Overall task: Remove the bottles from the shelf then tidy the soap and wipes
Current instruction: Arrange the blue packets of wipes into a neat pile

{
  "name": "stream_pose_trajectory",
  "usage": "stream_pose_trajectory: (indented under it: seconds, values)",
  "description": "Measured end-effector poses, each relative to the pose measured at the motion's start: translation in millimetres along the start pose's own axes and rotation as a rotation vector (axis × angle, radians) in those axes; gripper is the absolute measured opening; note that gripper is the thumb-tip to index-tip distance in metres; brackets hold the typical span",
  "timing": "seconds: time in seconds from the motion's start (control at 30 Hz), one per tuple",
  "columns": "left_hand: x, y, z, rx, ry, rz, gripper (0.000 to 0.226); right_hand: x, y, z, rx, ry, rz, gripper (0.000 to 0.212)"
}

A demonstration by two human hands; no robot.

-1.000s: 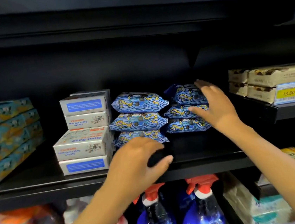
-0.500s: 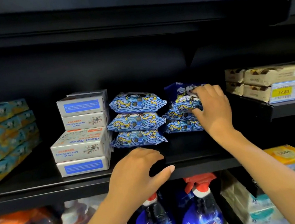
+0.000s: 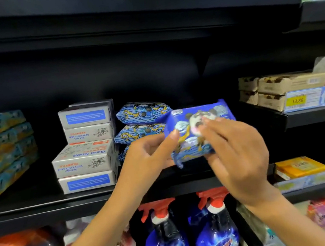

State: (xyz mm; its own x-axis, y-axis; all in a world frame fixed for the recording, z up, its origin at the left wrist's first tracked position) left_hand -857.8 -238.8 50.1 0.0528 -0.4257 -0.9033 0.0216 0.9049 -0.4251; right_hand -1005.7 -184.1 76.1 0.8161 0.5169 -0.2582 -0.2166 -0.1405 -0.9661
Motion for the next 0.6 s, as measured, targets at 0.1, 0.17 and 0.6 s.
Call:
stream_pose_trajectory:
  seconds: [0.1,0.17,0.6]
  values:
    - [1,3,7,-0.066,0.117,0.0,0.029,21,-3,-1,0.023,-0.047,0.059,0.017]
    - [6,5,19,-0.119,0.204,-0.014,0.03,23,-4,-6,0.115,-0.174,0.049,0.021]
    - [-8,24,38,-0.086,0.029,-0.189,0.033,-16,13,-58,0.592,-1.029,-0.896,0.042]
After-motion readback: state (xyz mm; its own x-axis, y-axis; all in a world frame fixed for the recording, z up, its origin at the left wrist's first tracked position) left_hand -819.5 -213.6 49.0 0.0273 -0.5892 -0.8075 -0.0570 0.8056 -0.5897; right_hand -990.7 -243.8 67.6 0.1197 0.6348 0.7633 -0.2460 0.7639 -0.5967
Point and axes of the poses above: each hand's wrist, its own y-axis away from the middle knuckle, its own z-axis out of the back of the hand, x = y × z, the point moved 9 cm from there along -y, towards the middle knuckle, and after that the axes turned 5 degrees about y, right-handed, at the moved point
